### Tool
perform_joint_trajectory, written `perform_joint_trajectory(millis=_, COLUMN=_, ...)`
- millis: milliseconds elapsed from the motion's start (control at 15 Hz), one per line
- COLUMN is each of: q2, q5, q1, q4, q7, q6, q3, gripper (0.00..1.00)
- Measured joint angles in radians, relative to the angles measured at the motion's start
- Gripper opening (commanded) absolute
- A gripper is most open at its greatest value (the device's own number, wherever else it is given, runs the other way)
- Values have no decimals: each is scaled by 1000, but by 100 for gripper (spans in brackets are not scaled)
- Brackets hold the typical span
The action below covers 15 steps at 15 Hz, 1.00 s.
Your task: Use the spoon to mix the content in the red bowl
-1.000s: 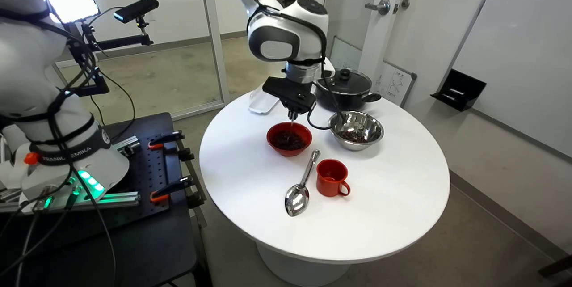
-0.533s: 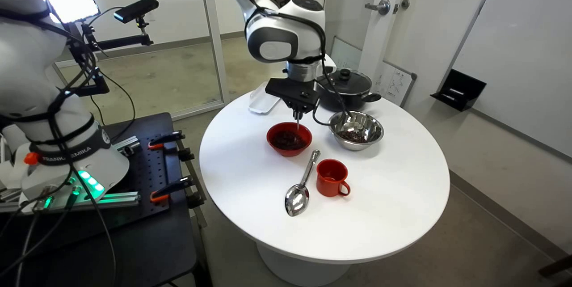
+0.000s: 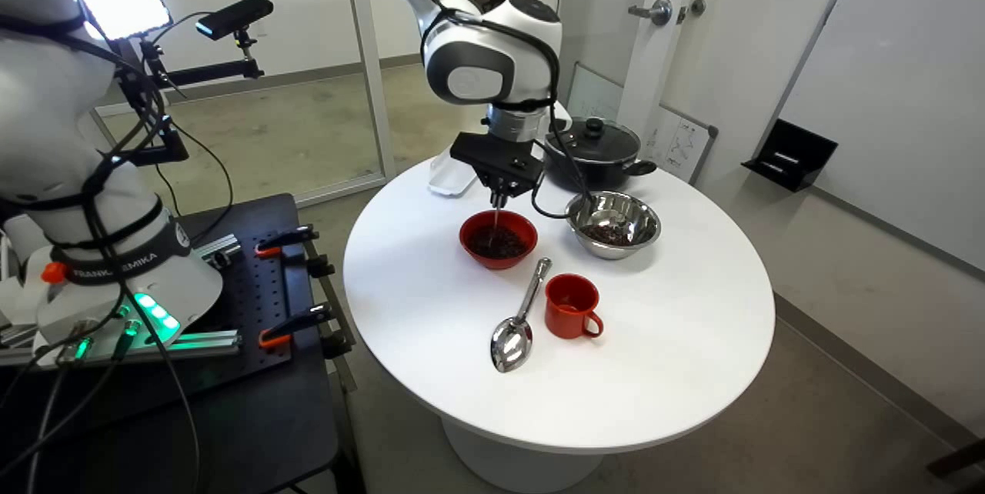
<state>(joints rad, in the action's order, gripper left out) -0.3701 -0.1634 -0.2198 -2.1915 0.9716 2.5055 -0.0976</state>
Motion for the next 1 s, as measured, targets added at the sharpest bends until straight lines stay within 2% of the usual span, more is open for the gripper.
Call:
perform_joint_trajectory(millis=333, q2=11, q5=-39, q1=-2, q4=14, q7=28, q6=-119, q3=-3, gripper=1)
perform_joint_trajectory(millis=533, q2=11, q5=-62, q1=-3, q4=19, q7=57, q6=-130, q3=-3, gripper=1)
perform_joint_trajectory(millis=1000, q2=11, q5=-9, q1=20, q4=-26, q7=57, q6=100, q3=10, gripper=1)
